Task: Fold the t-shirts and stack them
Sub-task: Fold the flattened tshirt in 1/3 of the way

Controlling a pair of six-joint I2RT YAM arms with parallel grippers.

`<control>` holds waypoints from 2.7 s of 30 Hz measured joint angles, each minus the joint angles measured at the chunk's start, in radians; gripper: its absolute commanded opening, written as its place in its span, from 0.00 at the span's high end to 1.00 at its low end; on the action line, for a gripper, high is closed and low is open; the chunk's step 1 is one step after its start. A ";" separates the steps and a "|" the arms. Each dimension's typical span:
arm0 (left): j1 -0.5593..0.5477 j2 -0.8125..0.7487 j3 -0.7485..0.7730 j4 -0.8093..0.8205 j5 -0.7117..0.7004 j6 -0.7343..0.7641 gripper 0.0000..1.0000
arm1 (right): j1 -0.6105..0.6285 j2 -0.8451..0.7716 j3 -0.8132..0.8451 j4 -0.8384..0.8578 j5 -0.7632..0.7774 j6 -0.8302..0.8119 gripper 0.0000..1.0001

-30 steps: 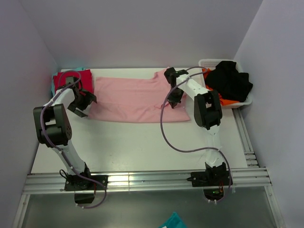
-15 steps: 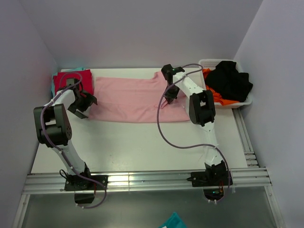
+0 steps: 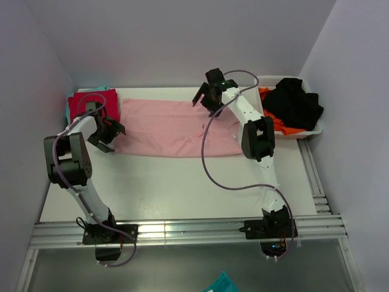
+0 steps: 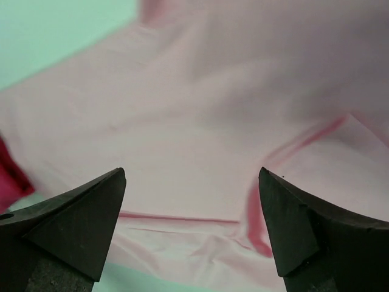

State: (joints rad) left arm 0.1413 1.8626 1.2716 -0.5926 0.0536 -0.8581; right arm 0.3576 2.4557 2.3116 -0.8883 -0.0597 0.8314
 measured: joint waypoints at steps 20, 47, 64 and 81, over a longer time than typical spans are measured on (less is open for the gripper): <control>-0.008 0.014 0.023 0.011 0.012 0.008 0.03 | 0.002 -0.288 -0.376 0.010 0.096 0.013 1.00; -0.012 -0.061 -0.121 0.079 0.043 0.035 0.03 | 0.107 0.003 -0.097 -0.175 0.160 0.045 0.09; -0.012 -0.051 -0.029 0.053 0.038 0.070 0.02 | 0.079 -0.167 -0.233 -0.001 0.159 -0.013 0.00; -0.026 -0.154 -0.200 0.055 0.001 0.006 0.02 | -0.084 -0.778 -1.140 0.166 0.200 -0.067 0.00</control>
State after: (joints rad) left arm 0.1158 1.7084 1.0721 -0.5377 0.0547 -0.8520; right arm 0.2733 1.6775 1.1713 -0.7219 0.1406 0.7643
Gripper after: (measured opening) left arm 0.987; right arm 0.999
